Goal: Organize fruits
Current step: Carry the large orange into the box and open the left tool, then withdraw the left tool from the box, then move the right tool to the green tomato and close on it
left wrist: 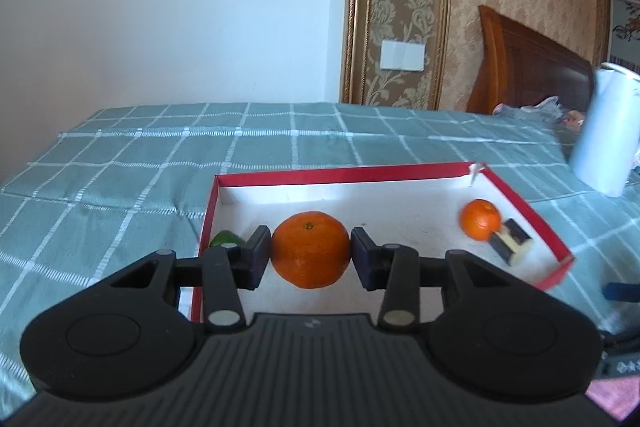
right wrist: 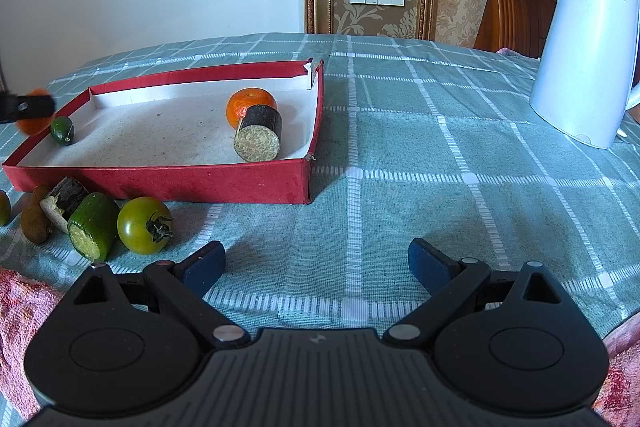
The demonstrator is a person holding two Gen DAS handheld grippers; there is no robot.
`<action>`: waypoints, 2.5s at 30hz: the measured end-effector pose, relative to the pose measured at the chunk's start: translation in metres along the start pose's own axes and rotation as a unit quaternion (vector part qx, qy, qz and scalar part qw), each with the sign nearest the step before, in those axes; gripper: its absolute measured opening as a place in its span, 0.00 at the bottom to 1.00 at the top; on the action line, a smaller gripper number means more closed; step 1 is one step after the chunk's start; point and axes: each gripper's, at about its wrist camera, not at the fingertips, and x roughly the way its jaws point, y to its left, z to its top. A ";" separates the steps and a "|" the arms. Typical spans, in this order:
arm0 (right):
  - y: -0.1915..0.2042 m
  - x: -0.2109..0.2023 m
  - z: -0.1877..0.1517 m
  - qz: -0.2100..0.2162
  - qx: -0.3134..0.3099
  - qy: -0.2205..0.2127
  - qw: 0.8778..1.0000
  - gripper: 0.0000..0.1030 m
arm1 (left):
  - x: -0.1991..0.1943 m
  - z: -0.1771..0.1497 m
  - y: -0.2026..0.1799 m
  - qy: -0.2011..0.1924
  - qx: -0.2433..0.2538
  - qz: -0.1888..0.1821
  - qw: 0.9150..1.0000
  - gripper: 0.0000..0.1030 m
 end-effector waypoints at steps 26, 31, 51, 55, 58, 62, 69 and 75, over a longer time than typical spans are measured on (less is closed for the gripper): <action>0.001 0.001 0.000 0.002 -0.001 0.002 1.000 0.98 | 0.073 0.011 -0.004 0.093 0.002 0.037 0.995 0.39; 0.001 0.001 0.001 0.002 -0.001 0.002 1.000 0.99 | 0.053 0.008 -0.003 0.084 -0.004 0.038 0.996 0.39; 0.001 0.001 0.001 0.002 -0.001 0.002 1.000 0.99 | -0.088 -0.088 0.003 0.033 -0.008 -0.020 0.999 0.66; 0.001 0.001 0.001 0.003 0.000 0.002 1.000 0.99 | -0.083 -0.097 0.011 0.042 -0.021 -0.012 0.999 0.67; 0.000 0.000 0.000 0.017 0.002 -0.002 1.000 0.99 | -0.081 -0.096 0.015 0.042 -0.029 -0.018 0.999 0.73; 0.001 -0.007 -0.003 0.047 0.004 -0.020 0.999 0.99 | -0.081 -0.101 0.015 0.037 -0.021 -0.017 0.999 0.80; 0.022 -0.031 -0.009 0.078 -0.038 -0.070 0.994 0.98 | -0.079 -0.104 0.011 0.042 -0.011 -0.012 0.999 0.93; 0.034 -0.029 -0.004 0.083 -0.048 -0.068 0.993 0.89 | -0.081 -0.106 0.017 0.040 -0.031 -0.015 0.999 1.00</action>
